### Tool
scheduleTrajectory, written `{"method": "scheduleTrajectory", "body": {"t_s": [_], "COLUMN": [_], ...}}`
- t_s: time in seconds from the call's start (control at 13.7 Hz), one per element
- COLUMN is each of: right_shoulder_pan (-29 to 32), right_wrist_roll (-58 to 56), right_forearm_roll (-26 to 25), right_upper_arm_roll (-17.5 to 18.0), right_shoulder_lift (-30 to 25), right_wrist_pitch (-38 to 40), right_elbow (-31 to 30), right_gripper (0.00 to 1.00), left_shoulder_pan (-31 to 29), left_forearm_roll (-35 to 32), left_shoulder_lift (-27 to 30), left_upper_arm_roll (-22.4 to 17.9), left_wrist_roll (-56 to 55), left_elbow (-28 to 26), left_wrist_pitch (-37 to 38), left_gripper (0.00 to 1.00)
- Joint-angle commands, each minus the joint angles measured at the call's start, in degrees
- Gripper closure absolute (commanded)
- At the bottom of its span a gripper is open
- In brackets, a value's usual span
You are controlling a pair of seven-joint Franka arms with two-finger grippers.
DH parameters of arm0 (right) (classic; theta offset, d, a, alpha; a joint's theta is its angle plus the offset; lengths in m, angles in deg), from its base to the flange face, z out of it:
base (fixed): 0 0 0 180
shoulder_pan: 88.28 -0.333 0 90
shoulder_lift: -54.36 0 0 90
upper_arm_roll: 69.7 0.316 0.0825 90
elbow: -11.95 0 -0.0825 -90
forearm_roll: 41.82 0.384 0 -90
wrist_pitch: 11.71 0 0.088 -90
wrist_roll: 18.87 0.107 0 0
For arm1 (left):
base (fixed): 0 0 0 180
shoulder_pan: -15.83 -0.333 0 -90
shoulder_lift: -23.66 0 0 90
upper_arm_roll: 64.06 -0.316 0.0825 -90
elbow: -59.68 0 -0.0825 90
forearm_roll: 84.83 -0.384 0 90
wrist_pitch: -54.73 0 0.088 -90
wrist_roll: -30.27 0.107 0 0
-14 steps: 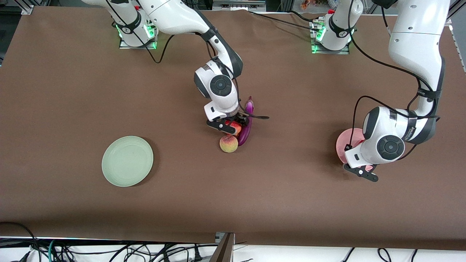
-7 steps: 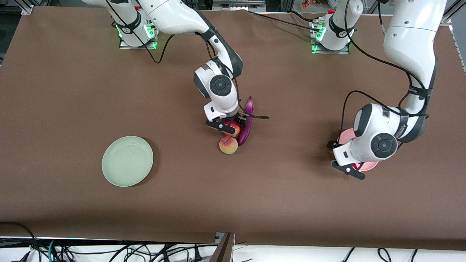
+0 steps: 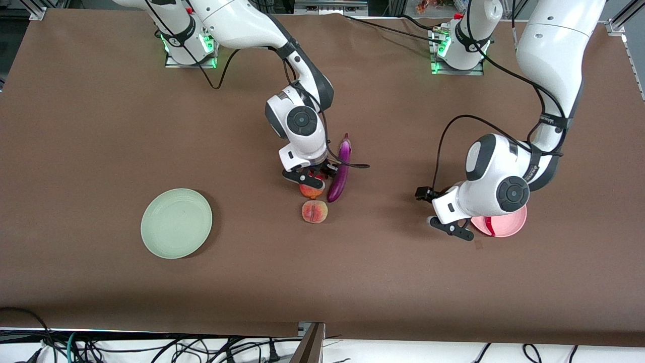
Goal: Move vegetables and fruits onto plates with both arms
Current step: 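Move the left gripper back to the purple eggplant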
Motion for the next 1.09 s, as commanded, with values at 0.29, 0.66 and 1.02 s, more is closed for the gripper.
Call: {"method": "scheduleTrajectory", "body": {"t_s": [0.29,0.66,1.02], "right_shoulder_pan": [0.1,0.3,0.7], "right_wrist_roll": [-3.1,-8.4,-11.8], "right_forearm_roll": [-4.8,-5.0,-5.1], "right_upper_arm_roll": [-1.5,-2.6,-3.6], "right_shoulder_lift": [0.0,0.1,-1.9], "right_wrist_pitch": [0.7,1.4,7.9], "right_elbow": [0.7,0.4,0.7], "right_gripper": [0.0,0.0,0.0], "left_shoulder_pan": [3.7,7.5,8.2], "left_forearm_roll": [6.9,10.0,9.7], "left_shoulder_lift": [0.2,-0.3,-0.1], "left_upper_arm_roll": [-0.4,-0.3,-0.3], "left_wrist_roll": [-6.3,-12.0,-12.7], "left_elbow": [-0.7,-0.2,-1.0], "left_wrist_pitch": [-3.7,-8.7,-8.9], "left_gripper": [0.0,0.0,0.0]}}
